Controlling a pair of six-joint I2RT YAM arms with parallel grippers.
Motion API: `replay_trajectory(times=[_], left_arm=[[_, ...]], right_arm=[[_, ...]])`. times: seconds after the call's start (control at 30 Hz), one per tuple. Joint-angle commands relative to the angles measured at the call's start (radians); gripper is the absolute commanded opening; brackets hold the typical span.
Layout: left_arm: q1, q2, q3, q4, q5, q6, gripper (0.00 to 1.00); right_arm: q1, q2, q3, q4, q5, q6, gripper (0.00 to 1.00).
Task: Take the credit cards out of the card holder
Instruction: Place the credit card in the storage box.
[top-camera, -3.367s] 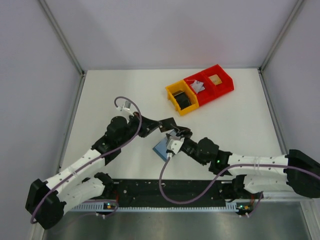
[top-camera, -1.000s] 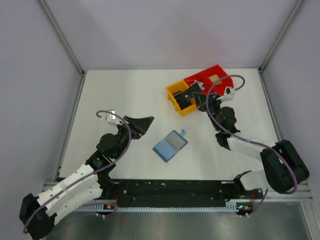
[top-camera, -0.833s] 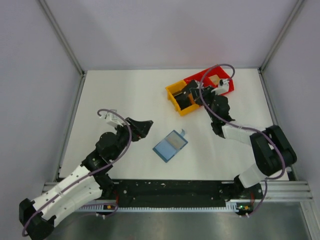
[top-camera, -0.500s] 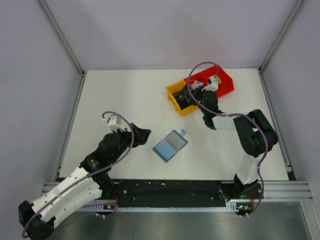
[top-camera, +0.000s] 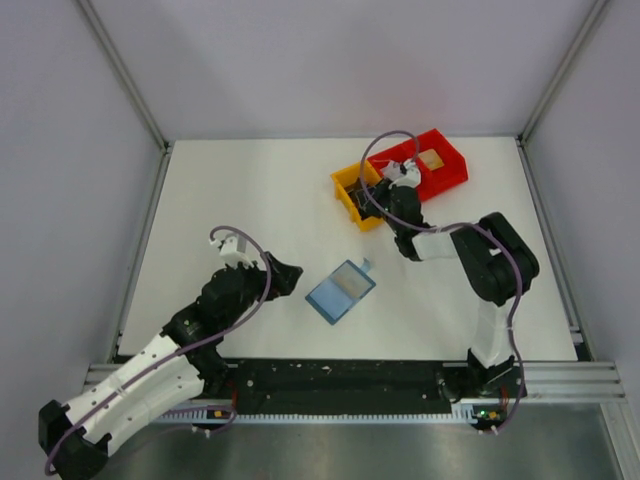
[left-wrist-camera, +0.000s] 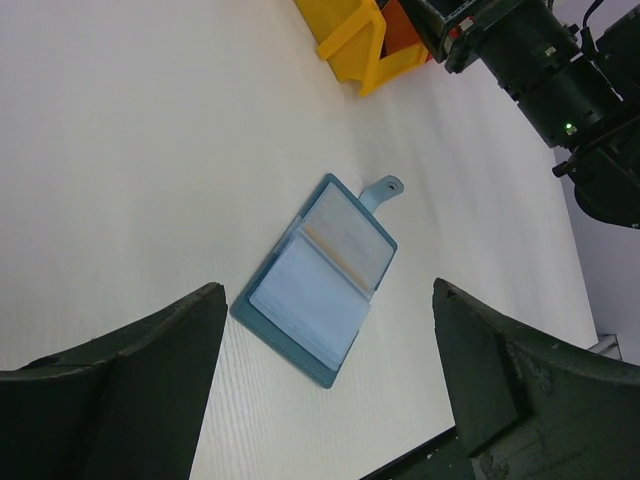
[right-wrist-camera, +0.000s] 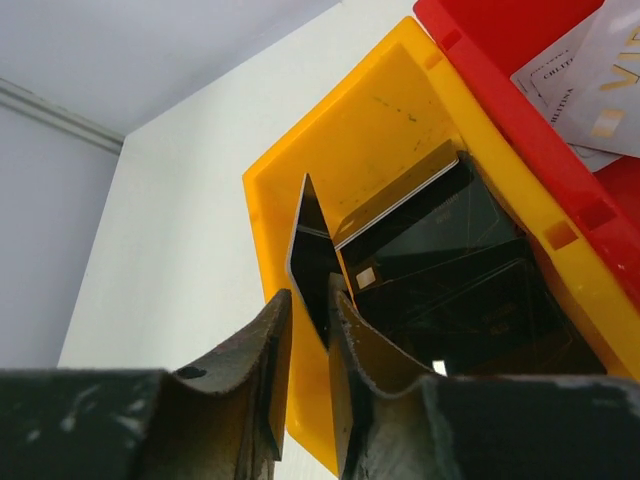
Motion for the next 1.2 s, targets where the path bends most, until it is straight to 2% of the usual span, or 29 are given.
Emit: replay_trajectory(times=[0.0, 0.1, 0.33, 0.57, 0.7, 0.73, 0.77, 0.8, 1.03, 1.17], left_arm=[[0.002, -0.001, -0.005, 0.015, 0.034, -0.006, 0.87], [0.002, 0.002, -0.005, 0.015, 0.057, -0.012, 0.87], [0.002, 0.011, -0.007, 0.017, 0.130, -0.042, 0.86], [0.002, 0.023, -0.005, 0.015, 0.190, -0.047, 0.85], [0.001, 0.068, 0.015, 0.020, 0.220, -0.044, 0.84], [0.001, 0.083, 0.022, 0.022, 0.253, -0.042, 0.84], [0.001, 0.097, 0.027, 0.022, 0.256, -0.042, 0.84], [-0.001, 0.114, 0.030, 0.023, 0.261, -0.041, 0.84], [-0.001, 0.229, 0.050, 0.055, 0.296, -0.036, 0.84], [-0.004, 0.303, 0.068, 0.080, 0.305, -0.026, 0.83]], right_arm=[[0.012, -0.072, -0.051, 0.066, 0.075, -0.026, 0.27], [0.012, -0.148, -0.119, 0.058, 0.125, -0.063, 0.37], [0.014, -0.375, -0.234, -0.103, 0.170, -0.153, 0.46], [0.014, -0.618, -0.188, -0.521, 0.026, -0.250, 0.57], [0.012, -0.736, -0.218, -0.586, -0.146, -0.299, 0.72], [0.012, -0.759, -0.232, -0.589, -0.187, -0.316, 0.79], [0.012, -0.779, -0.244, -0.598, -0.215, -0.319, 0.91], [0.009, -0.797, -0.254, -0.609, -0.238, -0.325, 0.99], [-0.020, -0.836, -0.284, -0.698, -0.385, -0.363, 0.99], [-0.020, -0.813, -0.289, -0.729, -0.393, -0.370, 0.99]])
